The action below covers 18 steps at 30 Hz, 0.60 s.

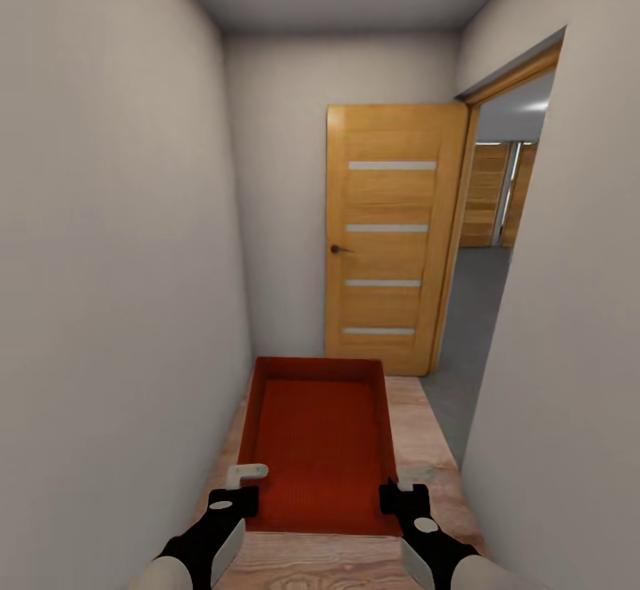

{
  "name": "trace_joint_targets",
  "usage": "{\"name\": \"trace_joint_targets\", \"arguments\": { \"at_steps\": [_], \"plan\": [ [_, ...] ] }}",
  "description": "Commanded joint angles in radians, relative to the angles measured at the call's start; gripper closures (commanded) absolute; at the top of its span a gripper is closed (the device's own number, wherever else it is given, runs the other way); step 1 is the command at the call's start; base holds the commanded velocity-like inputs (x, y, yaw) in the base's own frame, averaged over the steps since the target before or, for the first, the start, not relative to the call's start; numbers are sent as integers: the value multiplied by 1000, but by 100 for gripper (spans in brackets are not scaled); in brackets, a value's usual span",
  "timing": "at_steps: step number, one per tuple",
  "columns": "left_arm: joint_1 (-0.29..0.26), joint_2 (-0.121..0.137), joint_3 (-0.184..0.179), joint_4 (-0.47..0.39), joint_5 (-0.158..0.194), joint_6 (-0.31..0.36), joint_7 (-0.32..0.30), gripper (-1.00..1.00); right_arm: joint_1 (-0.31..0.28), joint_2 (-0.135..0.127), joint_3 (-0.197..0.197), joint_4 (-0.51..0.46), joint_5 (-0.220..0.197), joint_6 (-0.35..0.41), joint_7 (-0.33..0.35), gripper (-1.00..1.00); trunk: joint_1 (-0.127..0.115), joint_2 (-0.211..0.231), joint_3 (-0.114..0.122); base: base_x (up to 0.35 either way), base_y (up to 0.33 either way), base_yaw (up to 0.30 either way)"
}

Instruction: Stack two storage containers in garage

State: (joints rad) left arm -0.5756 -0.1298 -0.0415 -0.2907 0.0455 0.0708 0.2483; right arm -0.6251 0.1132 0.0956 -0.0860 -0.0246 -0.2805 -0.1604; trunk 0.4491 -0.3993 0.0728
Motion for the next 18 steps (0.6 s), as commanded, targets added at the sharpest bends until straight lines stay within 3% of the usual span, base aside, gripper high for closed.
{"name": "trace_joint_targets", "arguments": {
  "at_steps": [1,18],
  "plan": [
    [0,1,14,-2,-10,8,17,100,-1,0,-35,-1,8,0,-5,100,1,-1,0,319,0,0],
    [0,1,14,-2,-10,7,17,100,0,0,-36,-1,6,0,-5,100,1,-1,0,319,0,0]
  ]
}}
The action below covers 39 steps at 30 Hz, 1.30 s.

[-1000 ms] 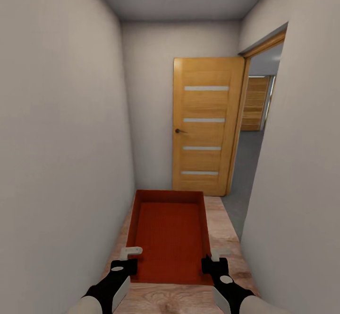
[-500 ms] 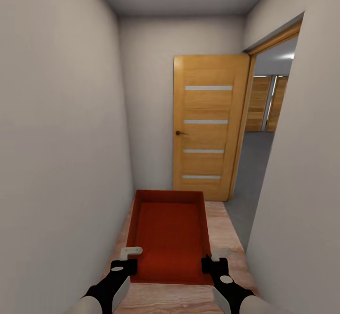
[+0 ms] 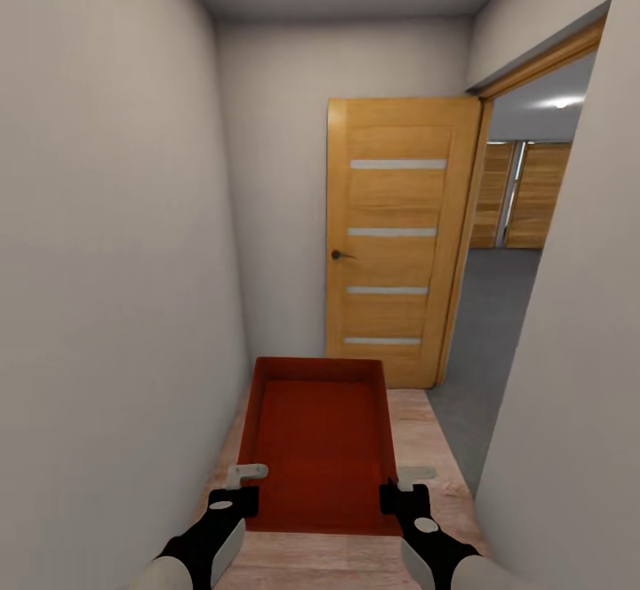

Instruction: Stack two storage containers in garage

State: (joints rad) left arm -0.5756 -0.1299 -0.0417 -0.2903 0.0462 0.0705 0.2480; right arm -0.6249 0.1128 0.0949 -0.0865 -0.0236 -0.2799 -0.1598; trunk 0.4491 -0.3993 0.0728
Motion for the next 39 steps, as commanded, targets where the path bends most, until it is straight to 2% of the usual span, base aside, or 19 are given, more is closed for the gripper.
{"name": "trace_joint_targets", "arguments": {
  "at_steps": [1,14,20,34,39],
  "plan": [
    [0,1,14,-3,-11,8,18,100,-1,1,-35,-1,5,-1,-6,100,1,-1,0,319,0,0],
    [0,1,14,-5,-11,2,19,100,-1,1,-34,-1,5,-1,-7,100,1,-1,0,313,0,0],
    [0,1,14,-6,-11,0,18,100,-1,1,-35,-1,5,-1,-8,100,1,-1,0,74,0,-45],
    [0,-1,15,-6,-11,2,17,100,-1,2,-35,-1,5,-1,-9,100,1,-1,0,6,3,-263],
    [0,-1,16,-6,-11,2,17,100,-1,2,-35,-1,5,-1,-10,100,1,-1,0,152,164,-283]
  ]
}}
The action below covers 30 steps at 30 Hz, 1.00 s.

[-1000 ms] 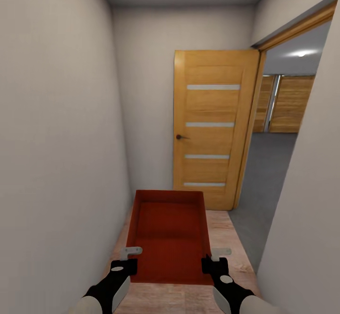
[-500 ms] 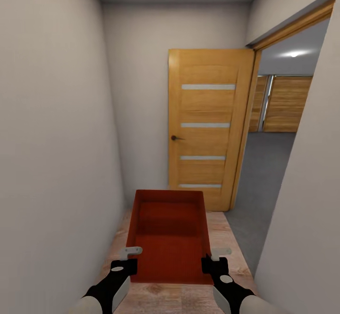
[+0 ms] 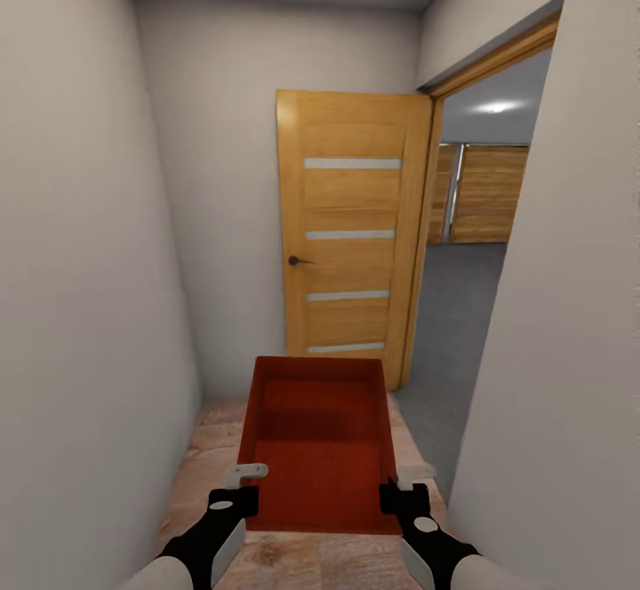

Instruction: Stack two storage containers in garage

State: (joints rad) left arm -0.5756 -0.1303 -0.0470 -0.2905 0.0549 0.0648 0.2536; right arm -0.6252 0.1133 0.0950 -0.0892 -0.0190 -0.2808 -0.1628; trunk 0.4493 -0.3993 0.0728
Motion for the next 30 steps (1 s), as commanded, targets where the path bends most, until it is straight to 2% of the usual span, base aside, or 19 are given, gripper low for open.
{"name": "trace_joint_targets", "arguments": {
  "at_steps": [1,19,26,30],
  "plan": [
    [0,0,21,-6,-20,8,12,100,-1,2,-35,2,1,0,-7,100,1,-1,0,197,225,-283],
    [0,0,20,-6,-20,7,12,100,-1,2,-35,2,1,-1,-7,100,1,-1,0,230,230,-284],
    [0,0,21,-6,-20,7,12,100,0,2,-34,2,2,-1,-7,100,1,-1,0,31,14,-284],
    [0,0,21,-6,-20,7,12,100,-1,2,-34,2,2,-1,-7,100,1,-1,0,203,0,-284]
  ]
}}
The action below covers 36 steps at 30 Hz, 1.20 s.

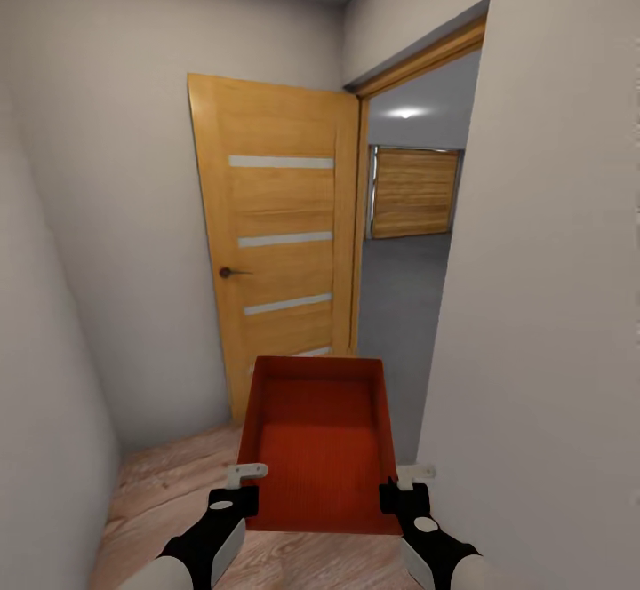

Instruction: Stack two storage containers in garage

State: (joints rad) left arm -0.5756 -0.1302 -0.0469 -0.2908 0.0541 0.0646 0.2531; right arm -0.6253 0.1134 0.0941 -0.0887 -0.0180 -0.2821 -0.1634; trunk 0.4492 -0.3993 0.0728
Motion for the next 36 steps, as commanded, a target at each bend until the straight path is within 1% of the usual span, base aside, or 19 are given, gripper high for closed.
{"name": "trace_joint_targets", "arguments": {
  "at_steps": [1,8,21,28,36],
  "plan": [
    [0,0,21,-5,-19,7,12,100,-1,2,-33,1,1,0,-7,100,1,-1,0,292,0,-284],
    [0,0,21,-5,-19,9,12,100,0,2,-33,1,1,0,-7,100,1,-1,0,316,0,-270],
    [0,0,21,-5,-19,15,12,100,0,3,-33,1,10,0,-8,100,1,-1,0,321,1,-6],
    [0,0,21,-4,-19,17,9,100,0,3,-33,1,11,0,-8,100,1,-1,0,321,86,-8],
    [0,0,21,-4,-19,17,8,100,0,3,-33,1,5,0,-12,100,1,-1,0,317,171,-230]
  ]
}}
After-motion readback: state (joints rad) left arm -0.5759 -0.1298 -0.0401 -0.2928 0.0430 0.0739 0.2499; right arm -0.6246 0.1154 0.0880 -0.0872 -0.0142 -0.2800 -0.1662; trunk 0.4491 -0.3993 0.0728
